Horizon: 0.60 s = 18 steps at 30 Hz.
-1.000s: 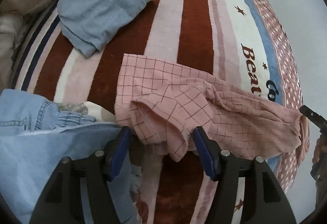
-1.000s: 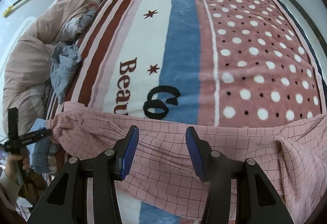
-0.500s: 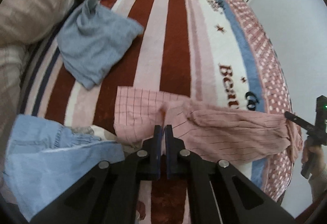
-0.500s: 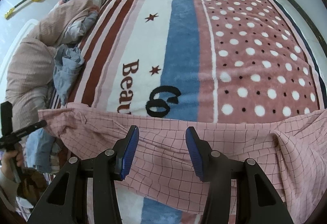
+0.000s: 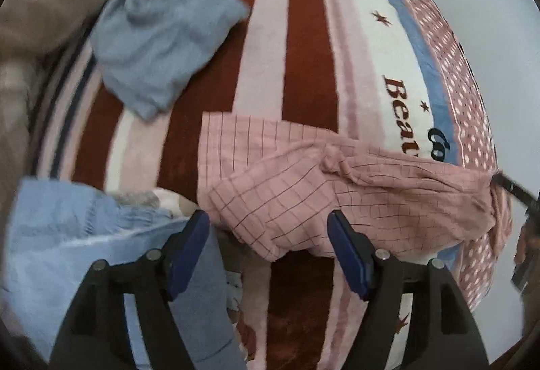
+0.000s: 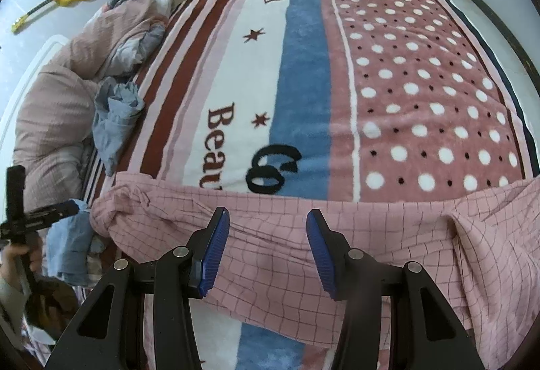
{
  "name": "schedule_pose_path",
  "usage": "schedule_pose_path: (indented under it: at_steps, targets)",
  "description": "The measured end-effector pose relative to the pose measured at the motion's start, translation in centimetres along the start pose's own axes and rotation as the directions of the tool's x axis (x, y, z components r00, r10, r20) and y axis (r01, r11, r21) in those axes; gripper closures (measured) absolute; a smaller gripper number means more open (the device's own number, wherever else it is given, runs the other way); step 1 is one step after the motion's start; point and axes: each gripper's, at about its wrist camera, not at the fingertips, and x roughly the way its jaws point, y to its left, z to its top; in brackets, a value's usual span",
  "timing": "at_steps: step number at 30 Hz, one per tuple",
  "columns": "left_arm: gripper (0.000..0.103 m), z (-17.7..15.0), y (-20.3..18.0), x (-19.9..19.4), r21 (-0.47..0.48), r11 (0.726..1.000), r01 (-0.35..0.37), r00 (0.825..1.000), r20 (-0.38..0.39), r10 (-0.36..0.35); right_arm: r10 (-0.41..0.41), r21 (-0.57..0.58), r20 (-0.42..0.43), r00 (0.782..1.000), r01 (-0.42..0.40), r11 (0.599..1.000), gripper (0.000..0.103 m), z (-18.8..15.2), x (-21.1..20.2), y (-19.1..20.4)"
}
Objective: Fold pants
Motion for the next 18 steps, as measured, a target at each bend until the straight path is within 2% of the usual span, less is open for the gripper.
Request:
schedule_pose_path:
  at_steps: [4, 9, 10, 11, 13, 16, 18]
  targets:
    - [0.034, 0.0, 1.1, 2.2, -0.018, 1.000, 0.026, 1.000, 0.014, -0.025, -0.013, 0.002, -0.017, 1.000, 0.013, 1.000, 0.060, -0.9, 0.8, -0.5]
    - [0.035, 0.7, 1.2, 4.4, -0.016, 1.000, 0.016, 1.000, 0.009, -0.016, -0.021, 0.007, -0.049, 0.999, 0.021, 1.000, 0.060, -2.0, 2.1, -0.8]
    - [0.042, 0.8, 1.1, 4.5, -0.009, 1.000, 0.018, 1.000, 0.013, -0.018, -0.019, 0.011, -0.052, 0.998, 0.020, 1.000, 0.060, -2.1, 2.3, -0.8]
    - [0.065, 0.8, 0.8, 4.3, 0.002, 1.000, 0.028, 0.999, 0.024, -0.028, -0.018, 0.015, -0.054, 0.998, 0.018, 1.000, 0.060, -2.1, 2.4, -0.8]
    - [0.090, 0.7, 0.4, 4.1, 0.014, 0.998, 0.062, 0.998, 0.015, -0.062, -0.015, 0.016, -0.054, 0.998, 0.016, 1.000, 0.060, -2.1, 2.5, -0.6]
    - [0.100, 0.4, -0.3, 3.6, 0.037, 0.995, 0.096, 0.995, -0.007, -0.095, -0.013, 0.010, -0.046, 0.999, 0.013, 1.000, 0.060, -1.8, 2.4, -0.4]
    - [0.100, 0.1, -1.1, 2.7, 0.062, 0.993, 0.097, 0.995, -0.003, -0.097, -0.010, 0.009, -0.038, 0.999, 0.011, 1.000, 0.060, -1.5, 2.2, -0.2]
